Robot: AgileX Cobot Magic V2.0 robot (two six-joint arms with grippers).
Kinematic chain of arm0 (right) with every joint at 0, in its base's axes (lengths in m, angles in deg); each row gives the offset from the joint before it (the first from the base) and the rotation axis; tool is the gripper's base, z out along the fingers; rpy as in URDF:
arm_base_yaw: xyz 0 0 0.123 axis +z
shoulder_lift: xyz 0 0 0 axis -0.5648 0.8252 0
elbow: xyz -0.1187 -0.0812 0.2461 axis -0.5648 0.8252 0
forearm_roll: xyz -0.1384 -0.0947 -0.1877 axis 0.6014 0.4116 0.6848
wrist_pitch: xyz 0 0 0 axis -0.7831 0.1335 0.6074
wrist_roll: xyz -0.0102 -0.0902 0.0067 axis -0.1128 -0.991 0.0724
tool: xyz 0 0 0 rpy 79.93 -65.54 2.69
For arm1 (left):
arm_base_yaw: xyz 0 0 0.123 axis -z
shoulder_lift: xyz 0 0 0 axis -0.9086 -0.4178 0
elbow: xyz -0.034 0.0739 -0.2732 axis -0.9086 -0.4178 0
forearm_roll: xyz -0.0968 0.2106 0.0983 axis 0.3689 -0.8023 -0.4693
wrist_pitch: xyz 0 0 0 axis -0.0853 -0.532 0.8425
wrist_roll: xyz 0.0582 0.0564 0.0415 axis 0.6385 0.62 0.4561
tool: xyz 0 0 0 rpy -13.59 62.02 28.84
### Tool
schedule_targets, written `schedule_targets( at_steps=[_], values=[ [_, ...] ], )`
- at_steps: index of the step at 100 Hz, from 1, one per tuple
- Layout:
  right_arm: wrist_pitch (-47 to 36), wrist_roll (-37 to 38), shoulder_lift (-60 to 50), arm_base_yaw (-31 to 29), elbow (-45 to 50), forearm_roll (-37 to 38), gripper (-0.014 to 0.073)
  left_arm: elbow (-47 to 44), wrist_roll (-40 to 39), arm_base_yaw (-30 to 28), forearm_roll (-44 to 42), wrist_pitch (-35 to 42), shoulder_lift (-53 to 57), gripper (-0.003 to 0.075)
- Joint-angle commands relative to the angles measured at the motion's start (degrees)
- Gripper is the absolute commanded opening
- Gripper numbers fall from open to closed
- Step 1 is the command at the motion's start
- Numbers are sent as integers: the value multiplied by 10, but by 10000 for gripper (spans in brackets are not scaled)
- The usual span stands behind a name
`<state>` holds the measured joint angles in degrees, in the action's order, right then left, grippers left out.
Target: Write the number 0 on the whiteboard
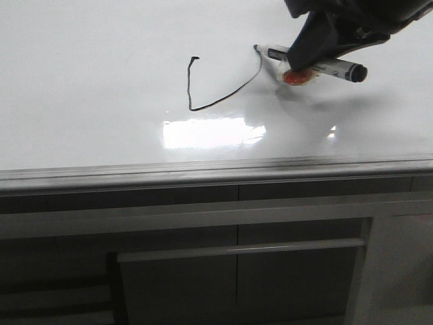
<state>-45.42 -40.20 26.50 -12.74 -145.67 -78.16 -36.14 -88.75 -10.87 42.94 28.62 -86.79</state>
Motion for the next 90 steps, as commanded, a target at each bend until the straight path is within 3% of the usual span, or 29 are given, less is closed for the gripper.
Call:
schedule_targets(
  at_steps=[1,43,90],
  values=[
    [-20,4,2,9,-34,2,-44,12,-4,3,-5,39,-8,-20],
    [-13,4,50,81,-55,5,-44,12,-4,3,-3,39,-8,-20],
    [22,3,18,87,-82,5,-48,5,-4,3,10,40,-8,-20]
  ],
)
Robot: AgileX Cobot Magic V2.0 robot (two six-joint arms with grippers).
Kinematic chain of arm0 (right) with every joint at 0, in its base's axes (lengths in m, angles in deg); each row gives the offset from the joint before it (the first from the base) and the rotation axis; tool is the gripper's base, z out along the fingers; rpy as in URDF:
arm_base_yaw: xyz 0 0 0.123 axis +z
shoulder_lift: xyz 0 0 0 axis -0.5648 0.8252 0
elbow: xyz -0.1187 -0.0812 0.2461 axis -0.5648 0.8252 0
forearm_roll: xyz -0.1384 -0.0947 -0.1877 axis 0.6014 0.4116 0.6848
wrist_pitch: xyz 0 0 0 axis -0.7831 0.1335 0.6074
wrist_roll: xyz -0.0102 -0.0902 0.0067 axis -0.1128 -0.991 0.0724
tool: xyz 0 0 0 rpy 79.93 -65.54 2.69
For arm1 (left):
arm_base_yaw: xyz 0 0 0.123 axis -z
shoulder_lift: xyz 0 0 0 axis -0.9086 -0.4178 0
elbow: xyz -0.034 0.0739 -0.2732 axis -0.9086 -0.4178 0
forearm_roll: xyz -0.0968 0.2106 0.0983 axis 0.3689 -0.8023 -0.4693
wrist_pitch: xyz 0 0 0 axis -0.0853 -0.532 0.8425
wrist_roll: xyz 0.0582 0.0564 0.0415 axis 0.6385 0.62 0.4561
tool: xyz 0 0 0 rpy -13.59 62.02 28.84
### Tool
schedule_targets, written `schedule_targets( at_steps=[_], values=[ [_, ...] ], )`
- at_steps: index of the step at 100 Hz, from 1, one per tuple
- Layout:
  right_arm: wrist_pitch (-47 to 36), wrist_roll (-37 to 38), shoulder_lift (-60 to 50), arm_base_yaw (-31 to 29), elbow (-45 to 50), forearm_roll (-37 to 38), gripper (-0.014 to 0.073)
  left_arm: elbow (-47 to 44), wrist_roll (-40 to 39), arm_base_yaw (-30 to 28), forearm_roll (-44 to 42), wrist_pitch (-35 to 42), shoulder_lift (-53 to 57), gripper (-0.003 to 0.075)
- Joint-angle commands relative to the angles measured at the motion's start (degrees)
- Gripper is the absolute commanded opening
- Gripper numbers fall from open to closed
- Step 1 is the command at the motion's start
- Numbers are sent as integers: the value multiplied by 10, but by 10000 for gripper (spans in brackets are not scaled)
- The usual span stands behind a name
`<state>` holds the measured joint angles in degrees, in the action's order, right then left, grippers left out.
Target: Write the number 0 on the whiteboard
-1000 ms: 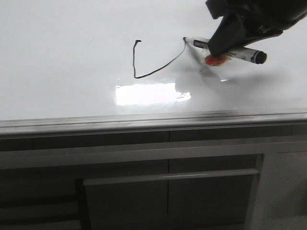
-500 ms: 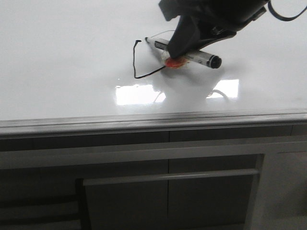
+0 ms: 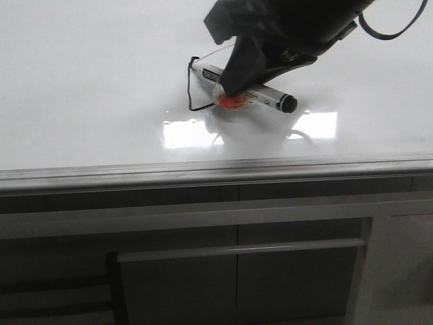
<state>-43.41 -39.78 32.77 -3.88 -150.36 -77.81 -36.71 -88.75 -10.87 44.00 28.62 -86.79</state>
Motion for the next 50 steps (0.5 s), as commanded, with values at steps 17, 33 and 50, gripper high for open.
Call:
schedule_targets(
  at_steps=[17,33,50],
  values=[
    [130,-46,-131,-1,-90,3,-48,10,-4,3,14,39,-8,-20],
    [186,-49,-210,-3,-93,43,-48,10,-4,3,14,46,-11,-19],
    [277,-49,-249,-3,-93,48,-48,16,27,4,52,49,-69,85]
  ],
)
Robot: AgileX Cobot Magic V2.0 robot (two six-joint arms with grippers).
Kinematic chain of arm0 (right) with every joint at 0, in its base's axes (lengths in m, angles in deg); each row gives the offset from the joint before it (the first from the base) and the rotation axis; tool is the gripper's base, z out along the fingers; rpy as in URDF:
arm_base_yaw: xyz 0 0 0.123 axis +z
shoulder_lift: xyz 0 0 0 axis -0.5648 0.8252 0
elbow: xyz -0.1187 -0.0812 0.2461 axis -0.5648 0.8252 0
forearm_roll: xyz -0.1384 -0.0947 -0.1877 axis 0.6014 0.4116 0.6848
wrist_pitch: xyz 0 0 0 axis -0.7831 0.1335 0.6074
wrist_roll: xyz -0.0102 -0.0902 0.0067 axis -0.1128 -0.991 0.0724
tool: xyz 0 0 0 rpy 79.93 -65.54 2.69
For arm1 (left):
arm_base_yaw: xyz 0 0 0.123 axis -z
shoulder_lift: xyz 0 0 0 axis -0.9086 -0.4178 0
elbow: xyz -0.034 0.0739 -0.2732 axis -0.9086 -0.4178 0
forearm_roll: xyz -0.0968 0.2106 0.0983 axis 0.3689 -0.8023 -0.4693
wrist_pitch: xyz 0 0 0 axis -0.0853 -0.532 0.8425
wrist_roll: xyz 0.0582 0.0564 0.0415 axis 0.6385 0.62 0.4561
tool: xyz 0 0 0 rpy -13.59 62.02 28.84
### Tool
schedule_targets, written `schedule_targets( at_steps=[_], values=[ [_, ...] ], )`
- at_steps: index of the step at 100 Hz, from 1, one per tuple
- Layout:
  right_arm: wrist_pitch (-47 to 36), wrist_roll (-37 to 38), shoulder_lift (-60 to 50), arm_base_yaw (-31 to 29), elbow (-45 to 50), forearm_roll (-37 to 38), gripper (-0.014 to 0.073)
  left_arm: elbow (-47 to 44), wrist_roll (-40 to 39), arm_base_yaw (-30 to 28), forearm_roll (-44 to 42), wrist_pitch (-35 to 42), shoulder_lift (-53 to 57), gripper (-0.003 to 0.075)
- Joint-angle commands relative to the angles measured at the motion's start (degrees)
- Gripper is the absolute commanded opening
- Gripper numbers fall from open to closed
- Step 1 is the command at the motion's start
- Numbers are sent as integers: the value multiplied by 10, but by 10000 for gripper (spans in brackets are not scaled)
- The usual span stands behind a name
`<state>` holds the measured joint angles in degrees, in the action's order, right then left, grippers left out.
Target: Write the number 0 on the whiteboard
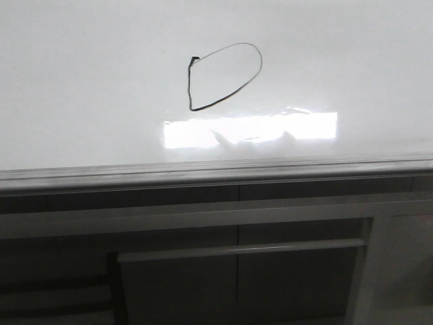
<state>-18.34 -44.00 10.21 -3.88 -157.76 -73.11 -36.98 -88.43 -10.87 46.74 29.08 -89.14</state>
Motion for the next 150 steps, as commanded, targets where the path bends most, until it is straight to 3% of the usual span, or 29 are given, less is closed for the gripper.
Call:
schedule_targets(
  at_steps=[1,13,20,44,73,117,150],
  values=[
    [32,-7,-23,-3,-19,1,-48,18,30,4,29,44,-49,111],
    [152,-29,-19,1,-19,1,-48,51,195,4,145,39,-136,370],
    [198,-44,-15,9,-19,1,-48,81,295,4,219,30,-199,438],
    [181,-70,-8,86,-21,-47,-48,209,441,4,304,-45,-361,399],
    [138,-70,20,187,-49,-47,-48,343,582,4,420,-196,-460,398],
    [102,-70,41,253,-69,-76,-48,390,583,4,451,-298,-524,379],
    [101,-70,41,273,-69,-85,-48,390,583,4,453,-281,-528,244]
  ],
)
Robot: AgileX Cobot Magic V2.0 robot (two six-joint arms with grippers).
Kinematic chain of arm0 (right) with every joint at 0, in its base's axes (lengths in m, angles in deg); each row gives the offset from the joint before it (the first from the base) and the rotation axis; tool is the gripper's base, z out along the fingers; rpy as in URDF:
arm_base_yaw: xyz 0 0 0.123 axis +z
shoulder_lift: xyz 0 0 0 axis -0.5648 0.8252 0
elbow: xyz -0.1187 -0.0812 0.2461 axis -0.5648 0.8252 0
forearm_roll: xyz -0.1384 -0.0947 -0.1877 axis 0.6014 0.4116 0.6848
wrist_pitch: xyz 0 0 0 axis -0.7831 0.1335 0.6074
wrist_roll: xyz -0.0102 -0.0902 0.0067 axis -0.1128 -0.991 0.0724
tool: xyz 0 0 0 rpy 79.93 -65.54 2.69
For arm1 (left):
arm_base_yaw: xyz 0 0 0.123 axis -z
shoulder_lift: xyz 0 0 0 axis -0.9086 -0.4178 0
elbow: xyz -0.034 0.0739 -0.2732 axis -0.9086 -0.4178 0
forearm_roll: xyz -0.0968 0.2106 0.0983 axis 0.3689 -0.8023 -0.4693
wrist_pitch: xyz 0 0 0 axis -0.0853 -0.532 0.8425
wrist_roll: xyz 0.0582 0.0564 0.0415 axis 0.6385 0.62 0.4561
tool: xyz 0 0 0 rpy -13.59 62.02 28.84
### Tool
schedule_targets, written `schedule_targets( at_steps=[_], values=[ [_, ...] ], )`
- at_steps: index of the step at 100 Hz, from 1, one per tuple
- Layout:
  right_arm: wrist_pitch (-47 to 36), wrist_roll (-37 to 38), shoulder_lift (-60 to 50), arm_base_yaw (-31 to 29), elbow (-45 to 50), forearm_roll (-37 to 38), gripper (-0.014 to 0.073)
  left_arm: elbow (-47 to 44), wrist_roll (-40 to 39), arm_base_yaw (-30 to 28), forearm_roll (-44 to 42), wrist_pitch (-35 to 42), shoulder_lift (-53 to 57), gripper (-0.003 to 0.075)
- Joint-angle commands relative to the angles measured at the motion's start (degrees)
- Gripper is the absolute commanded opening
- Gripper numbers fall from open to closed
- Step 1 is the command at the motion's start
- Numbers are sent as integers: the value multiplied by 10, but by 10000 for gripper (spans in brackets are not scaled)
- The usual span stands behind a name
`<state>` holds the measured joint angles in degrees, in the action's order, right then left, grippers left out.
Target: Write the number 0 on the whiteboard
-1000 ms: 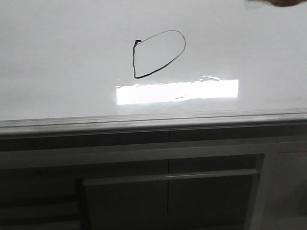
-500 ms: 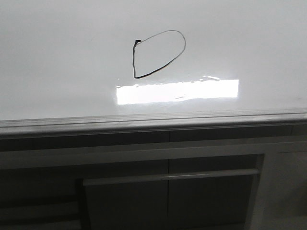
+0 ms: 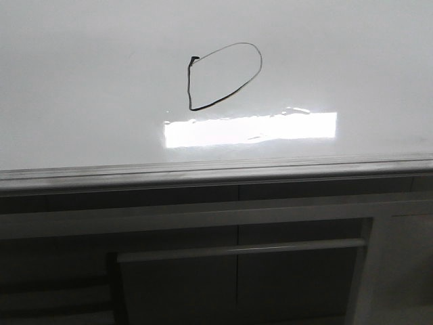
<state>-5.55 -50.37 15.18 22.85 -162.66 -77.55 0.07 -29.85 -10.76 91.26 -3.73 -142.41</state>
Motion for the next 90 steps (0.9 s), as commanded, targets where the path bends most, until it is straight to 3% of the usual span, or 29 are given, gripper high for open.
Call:
schedule_targets(
  at_steps=[1,16,33,62,72,84,90],
  values=[
    [-27,-7,-9,5,-20,-41,-48,20,-3,3,9,47,5,238],
    [-27,-7,-9,5,-20,-41,-48,20,-3,3,13,47,5,158],
    [-28,-7,-9,5,-20,-41,-48,20,-3,3,16,47,5,-20],
    [-55,-7,-9,5,-20,-49,-29,20,7,3,16,47,5,-20],
    [-64,-7,-9,5,-20,-49,93,20,9,3,16,49,5,-20],
    [-85,-7,-9,5,-20,-49,363,20,9,3,16,55,5,-20],
    [-98,-7,-12,5,-20,-48,448,20,9,3,16,62,5,-20]
  ],
)
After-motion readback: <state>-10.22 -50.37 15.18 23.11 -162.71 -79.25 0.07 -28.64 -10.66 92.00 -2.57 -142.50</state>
